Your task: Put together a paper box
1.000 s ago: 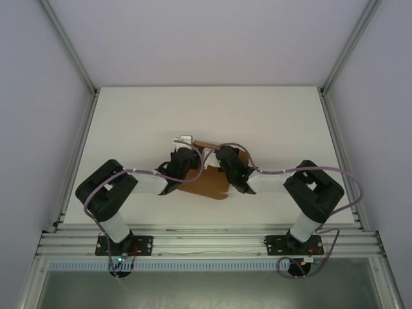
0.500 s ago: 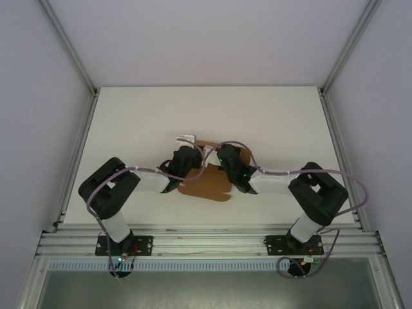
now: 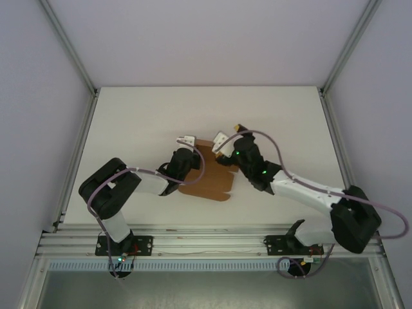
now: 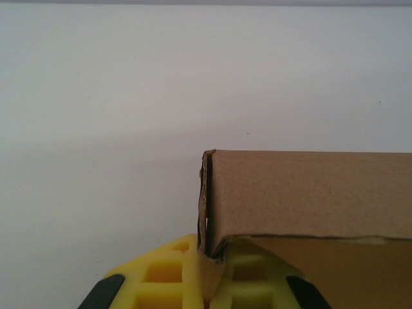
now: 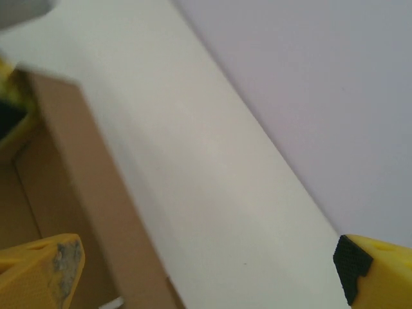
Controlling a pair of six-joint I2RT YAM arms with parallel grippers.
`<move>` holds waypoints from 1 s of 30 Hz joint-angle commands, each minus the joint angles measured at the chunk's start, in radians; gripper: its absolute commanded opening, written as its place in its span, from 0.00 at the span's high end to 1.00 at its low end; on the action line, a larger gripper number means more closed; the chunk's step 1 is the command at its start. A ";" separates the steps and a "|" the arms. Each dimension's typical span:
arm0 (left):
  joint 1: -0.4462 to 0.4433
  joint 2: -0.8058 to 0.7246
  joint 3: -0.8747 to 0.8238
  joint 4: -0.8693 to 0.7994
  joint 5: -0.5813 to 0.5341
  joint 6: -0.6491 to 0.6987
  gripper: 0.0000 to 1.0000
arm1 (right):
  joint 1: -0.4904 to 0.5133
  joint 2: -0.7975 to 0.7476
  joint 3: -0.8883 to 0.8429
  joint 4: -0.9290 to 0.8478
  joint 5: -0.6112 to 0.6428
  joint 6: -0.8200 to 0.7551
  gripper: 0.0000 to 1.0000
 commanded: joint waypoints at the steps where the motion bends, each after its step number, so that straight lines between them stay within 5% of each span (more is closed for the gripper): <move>1: 0.001 0.012 -0.020 0.089 0.017 0.043 1.00 | -0.090 -0.033 0.065 -0.043 -0.100 0.315 0.00; 6: -0.005 0.045 -0.036 0.161 -0.002 0.080 1.00 | -0.171 0.065 0.221 -0.136 -0.177 0.472 0.00; 14: -0.020 0.108 -0.067 0.279 0.017 0.107 1.00 | -0.185 0.273 0.368 -0.230 -0.210 0.442 0.00; 23: -0.041 0.135 -0.080 0.294 -0.013 0.109 1.00 | -0.160 0.380 0.355 -0.246 -0.306 0.397 0.00; 30: -0.043 0.133 -0.094 0.307 0.012 0.095 0.86 | -0.136 0.411 0.309 -0.241 -0.304 0.376 0.00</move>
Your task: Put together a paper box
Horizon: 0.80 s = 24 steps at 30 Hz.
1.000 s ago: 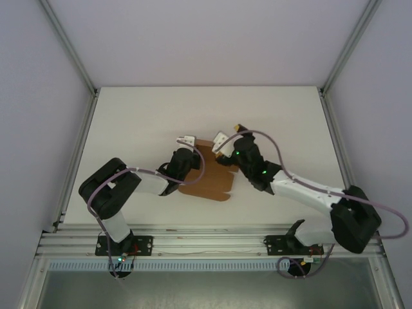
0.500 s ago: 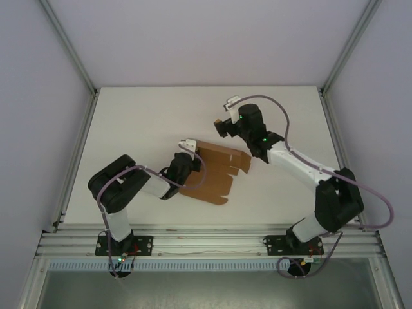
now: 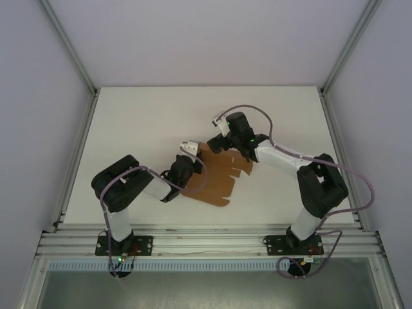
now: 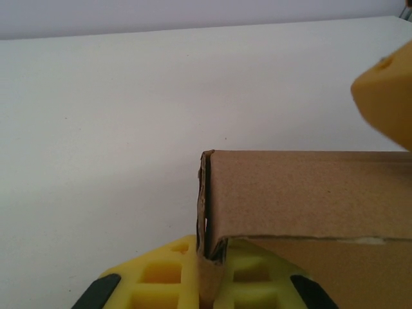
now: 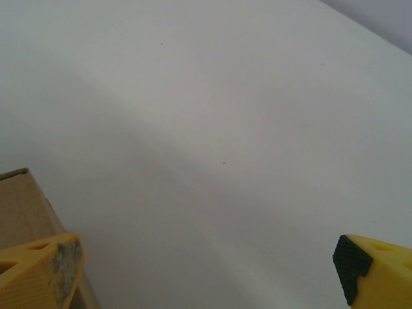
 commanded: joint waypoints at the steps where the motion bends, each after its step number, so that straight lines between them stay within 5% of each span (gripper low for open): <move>1: -0.010 0.018 -0.025 0.020 0.021 -0.008 0.83 | 0.015 0.017 -0.034 -0.003 0.008 -0.019 0.00; 5: -0.010 0.026 -0.012 0.002 0.038 0.002 0.69 | 0.017 0.029 -0.063 0.009 0.013 -0.018 0.00; 12: -0.010 0.040 0.017 -0.010 0.039 -0.001 0.68 | 0.019 0.032 -0.092 0.026 0.022 -0.024 0.00; 19: -0.010 0.037 0.080 -0.096 -0.053 -0.009 0.98 | 0.018 -0.027 -0.109 0.087 0.038 0.045 0.00; 24: -0.010 -0.027 0.111 -0.235 -0.117 -0.074 1.00 | 0.015 -0.193 -0.159 0.150 0.180 0.129 0.00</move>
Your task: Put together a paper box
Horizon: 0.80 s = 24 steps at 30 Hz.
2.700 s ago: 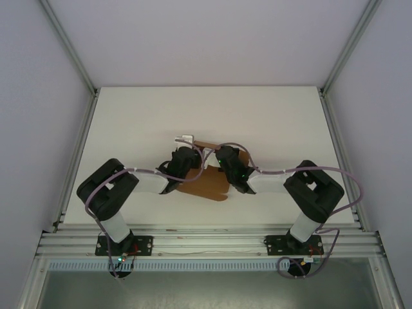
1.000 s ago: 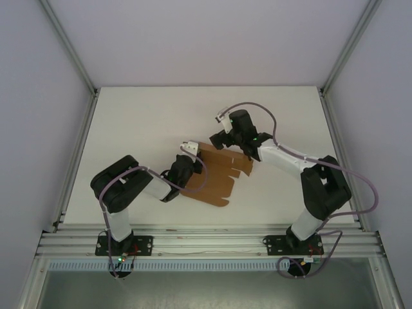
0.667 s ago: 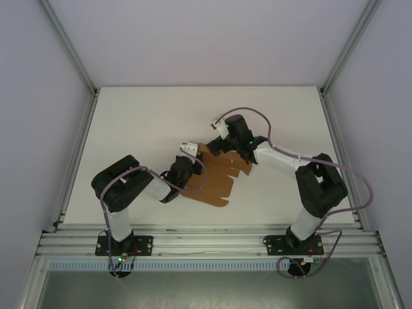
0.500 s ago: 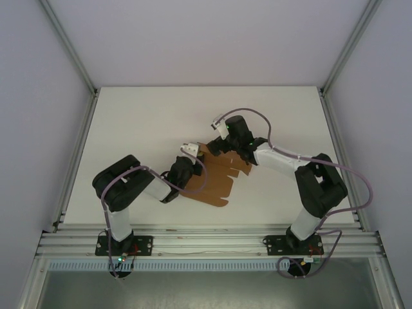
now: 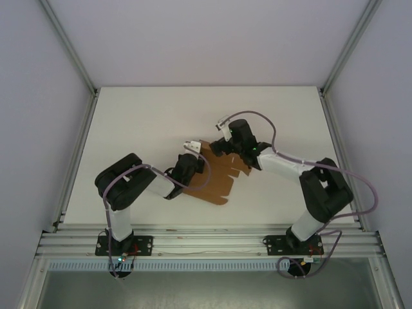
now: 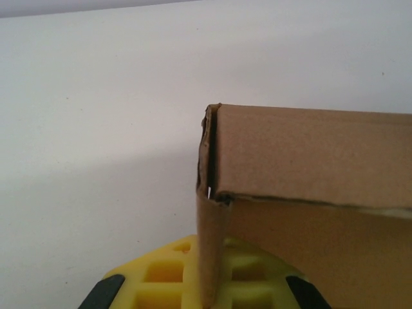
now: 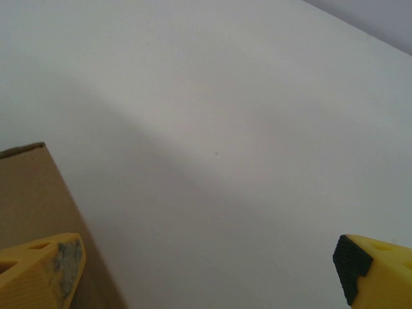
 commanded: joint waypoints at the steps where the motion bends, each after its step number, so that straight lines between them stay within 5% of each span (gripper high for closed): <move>1: -0.004 -0.073 0.045 -0.138 -0.071 -0.073 1.00 | 0.004 -0.145 -0.027 0.011 0.143 0.059 0.00; 6: -0.004 -0.153 0.028 -0.210 -0.107 -0.126 1.00 | -0.044 -0.309 -0.065 -0.114 0.287 0.068 0.00; 13: -0.004 -0.215 0.038 -0.294 -0.098 -0.140 1.00 | -0.074 -0.390 -0.122 -0.205 0.226 0.081 0.00; 24: -0.005 -0.215 0.041 -0.306 -0.076 -0.175 1.00 | -0.099 -0.272 -0.129 -0.186 0.089 0.043 0.00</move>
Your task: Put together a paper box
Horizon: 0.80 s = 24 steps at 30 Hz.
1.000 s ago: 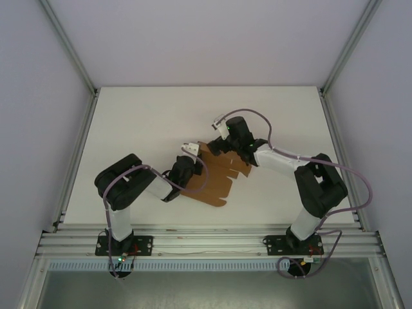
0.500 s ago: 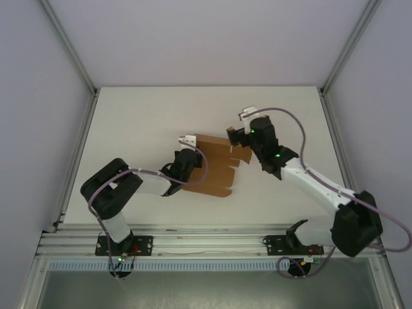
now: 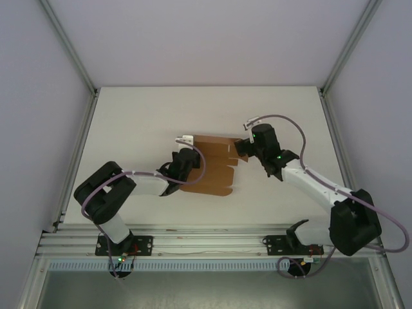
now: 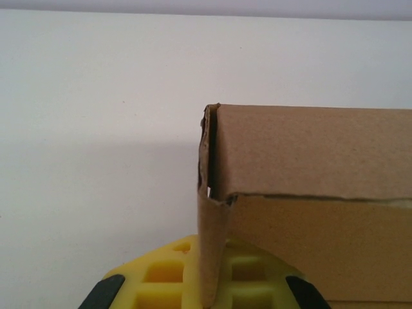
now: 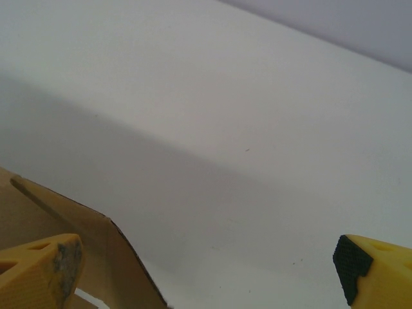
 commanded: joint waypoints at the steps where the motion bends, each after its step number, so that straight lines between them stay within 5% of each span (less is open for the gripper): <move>1: -0.005 -0.015 0.012 -0.006 0.013 -0.015 1.00 | -0.003 0.018 -0.004 0.012 -0.109 -0.032 0.00; 10: -0.008 -0.036 0.023 -0.005 0.080 -0.035 1.00 | 0.000 0.058 -0.075 0.256 -0.298 -0.004 0.00; 19: -0.030 -0.070 0.028 -0.015 0.172 -0.112 1.00 | 0.024 0.150 -0.202 0.812 -0.058 0.203 0.00; 24: -0.050 -0.067 0.045 -0.042 0.170 -0.139 1.00 | 0.112 0.227 -0.186 0.941 0.106 0.207 0.00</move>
